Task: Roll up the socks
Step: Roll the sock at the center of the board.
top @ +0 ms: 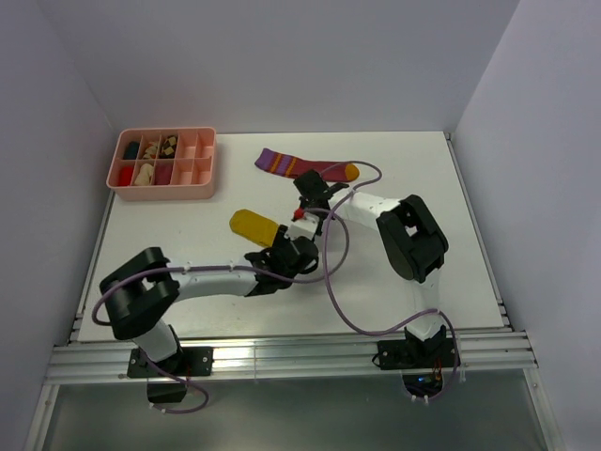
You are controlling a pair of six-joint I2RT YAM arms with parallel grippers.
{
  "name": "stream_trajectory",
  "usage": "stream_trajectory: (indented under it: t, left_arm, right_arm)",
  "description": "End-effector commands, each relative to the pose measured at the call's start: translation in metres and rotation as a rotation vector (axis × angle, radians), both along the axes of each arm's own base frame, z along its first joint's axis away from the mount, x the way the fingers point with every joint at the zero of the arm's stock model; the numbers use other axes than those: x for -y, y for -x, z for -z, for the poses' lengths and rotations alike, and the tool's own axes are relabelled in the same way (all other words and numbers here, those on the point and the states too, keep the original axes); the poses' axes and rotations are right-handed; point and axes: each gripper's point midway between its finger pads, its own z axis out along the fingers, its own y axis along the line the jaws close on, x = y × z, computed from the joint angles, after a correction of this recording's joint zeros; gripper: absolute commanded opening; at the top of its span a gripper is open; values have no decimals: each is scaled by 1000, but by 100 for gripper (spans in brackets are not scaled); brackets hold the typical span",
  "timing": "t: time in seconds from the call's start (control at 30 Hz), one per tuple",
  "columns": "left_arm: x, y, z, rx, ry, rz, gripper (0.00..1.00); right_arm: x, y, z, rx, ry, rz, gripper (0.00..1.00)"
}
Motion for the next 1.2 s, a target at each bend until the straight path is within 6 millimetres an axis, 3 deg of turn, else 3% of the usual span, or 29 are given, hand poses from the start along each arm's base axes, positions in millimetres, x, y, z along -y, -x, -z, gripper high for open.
stream_trajectory:
  t: [0.0,0.03,0.1,0.23,0.6,1.07,1.17]
  left_arm:
    - [8,-6,-6,138,-139,-43,50]
    - [17,-4,-6,147,-155,-29,51]
    - [18,-6,10,148,-226,-43,51]
    - [22,-14,22,166,-299,-58,51]
    - [13,-20,56,170,-461,-95,51]
    - [-2,-25,42,234,-533,-174,52]
    - [-2,-23,50,214,-544,-162,52]
  right_arm:
    - [9,11,19,-90,27,9,0]
    - [10,11,20,-95,22,13,0]
    - [9,12,21,-102,17,3,0]
    - [8,15,24,-122,4,-6,0]
    - [6,20,28,-145,-13,-27,0]
    - [4,22,34,-171,-34,-37,0]
    - [3,23,35,-172,-36,-38,0]
